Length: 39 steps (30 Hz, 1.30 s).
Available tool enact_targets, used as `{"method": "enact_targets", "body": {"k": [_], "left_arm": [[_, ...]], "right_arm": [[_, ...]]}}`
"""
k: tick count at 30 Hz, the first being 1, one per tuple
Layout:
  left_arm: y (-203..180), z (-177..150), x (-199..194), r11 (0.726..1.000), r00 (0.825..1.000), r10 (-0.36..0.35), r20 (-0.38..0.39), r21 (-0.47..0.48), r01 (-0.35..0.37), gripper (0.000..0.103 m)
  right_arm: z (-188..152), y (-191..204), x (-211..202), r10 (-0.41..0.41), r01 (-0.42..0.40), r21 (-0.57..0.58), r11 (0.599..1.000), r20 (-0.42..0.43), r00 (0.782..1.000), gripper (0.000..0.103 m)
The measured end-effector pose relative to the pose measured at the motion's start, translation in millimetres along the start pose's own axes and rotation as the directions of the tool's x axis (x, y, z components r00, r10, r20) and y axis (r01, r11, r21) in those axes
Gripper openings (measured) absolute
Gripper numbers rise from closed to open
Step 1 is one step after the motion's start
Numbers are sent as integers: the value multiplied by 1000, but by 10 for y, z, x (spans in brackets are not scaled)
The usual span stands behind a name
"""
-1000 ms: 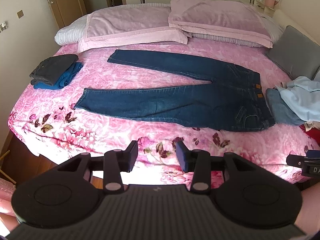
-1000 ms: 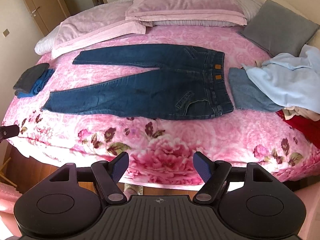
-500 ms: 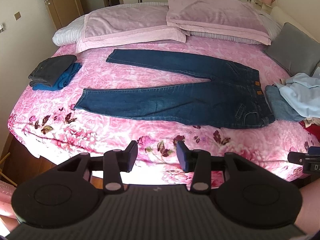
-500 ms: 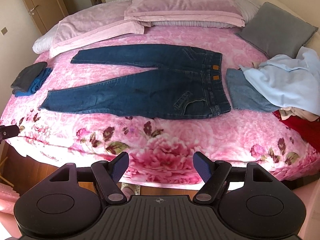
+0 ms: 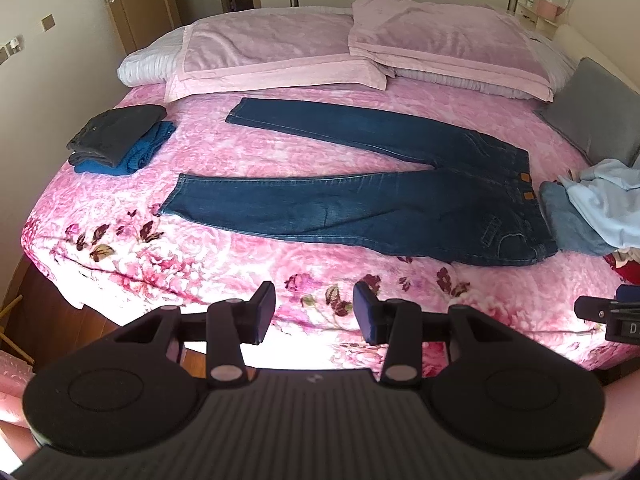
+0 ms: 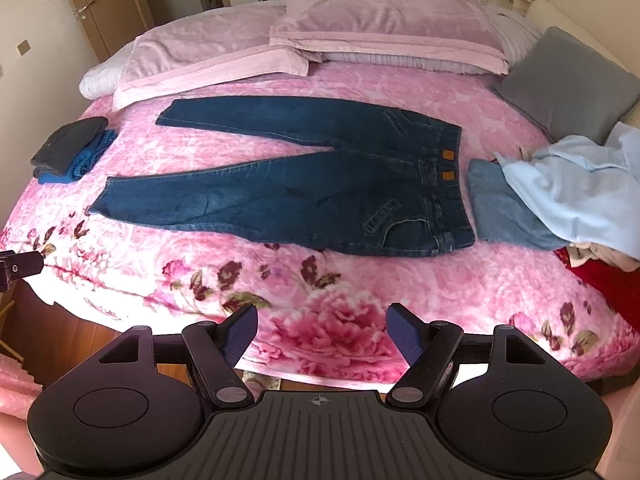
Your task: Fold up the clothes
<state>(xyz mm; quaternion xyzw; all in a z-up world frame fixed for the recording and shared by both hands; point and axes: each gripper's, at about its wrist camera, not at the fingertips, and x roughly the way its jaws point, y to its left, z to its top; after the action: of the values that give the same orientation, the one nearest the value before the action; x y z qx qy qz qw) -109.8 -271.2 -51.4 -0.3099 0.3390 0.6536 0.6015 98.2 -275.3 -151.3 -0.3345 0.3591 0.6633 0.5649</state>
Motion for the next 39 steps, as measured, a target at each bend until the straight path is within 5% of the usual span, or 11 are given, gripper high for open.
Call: {"method": "enact_targets", "body": {"k": [12, 25, 39], "left_arm": [[-14, 235, 300, 1000, 1000, 3, -21, 8, -3, 39], [-23, 1257, 1146, 988, 996, -87, -20, 126, 88, 39], [597, 2288, 2097, 977, 991, -126, -35, 168, 130, 41]], "right_arm": [[203, -52, 178, -7, 7, 13, 1000, 0, 1000, 74], [1031, -117, 722, -88, 90, 146, 985, -25, 996, 74], [1844, -78, 1178, -217, 191, 358, 914, 32, 976, 74]]}}
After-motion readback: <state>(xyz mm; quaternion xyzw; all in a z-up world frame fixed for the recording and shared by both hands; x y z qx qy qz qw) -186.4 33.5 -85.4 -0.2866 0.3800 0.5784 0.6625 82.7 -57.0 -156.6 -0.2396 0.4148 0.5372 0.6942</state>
